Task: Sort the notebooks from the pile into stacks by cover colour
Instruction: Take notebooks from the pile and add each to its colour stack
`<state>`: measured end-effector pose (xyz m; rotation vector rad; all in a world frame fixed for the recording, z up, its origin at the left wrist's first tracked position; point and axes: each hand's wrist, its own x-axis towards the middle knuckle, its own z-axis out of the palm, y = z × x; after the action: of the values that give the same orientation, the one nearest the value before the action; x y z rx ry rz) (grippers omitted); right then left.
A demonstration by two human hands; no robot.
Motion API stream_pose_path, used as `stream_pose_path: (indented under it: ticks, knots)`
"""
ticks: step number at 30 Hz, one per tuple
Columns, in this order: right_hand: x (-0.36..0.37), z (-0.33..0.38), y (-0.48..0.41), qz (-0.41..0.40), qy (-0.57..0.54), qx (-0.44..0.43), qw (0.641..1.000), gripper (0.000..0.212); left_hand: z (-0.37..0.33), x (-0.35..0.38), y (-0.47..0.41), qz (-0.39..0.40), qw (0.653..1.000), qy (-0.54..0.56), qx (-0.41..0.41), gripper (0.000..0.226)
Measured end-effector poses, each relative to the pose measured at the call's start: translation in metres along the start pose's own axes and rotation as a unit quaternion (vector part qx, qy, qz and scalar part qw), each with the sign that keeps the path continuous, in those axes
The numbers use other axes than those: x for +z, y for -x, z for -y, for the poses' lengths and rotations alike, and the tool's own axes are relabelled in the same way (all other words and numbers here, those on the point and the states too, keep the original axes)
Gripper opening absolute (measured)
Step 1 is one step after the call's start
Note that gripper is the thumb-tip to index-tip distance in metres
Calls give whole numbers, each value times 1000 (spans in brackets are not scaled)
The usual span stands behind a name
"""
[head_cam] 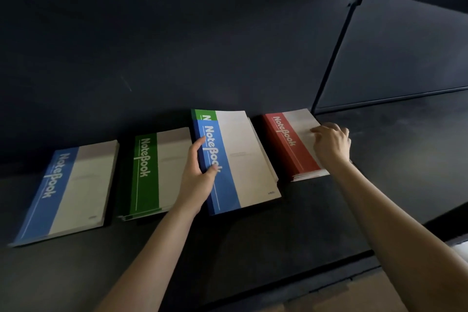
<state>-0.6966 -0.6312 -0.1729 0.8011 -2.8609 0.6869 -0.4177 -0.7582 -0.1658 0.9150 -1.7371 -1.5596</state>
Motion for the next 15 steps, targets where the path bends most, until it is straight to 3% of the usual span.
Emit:
stream_pose_path:
  ticks: [8,11,15]
  knots:
    - [3,6,1,-9,28,-16,999,39,4,-2,0,4,1000,8,30,55]
    - [-5,25,16,-59,-61,-56,995,33,4,-2,0,1,999,16,41,57]
    - [-5,70,56,-8,-151,-136,979,40,6,-2,0,-4,999,26,48,55]
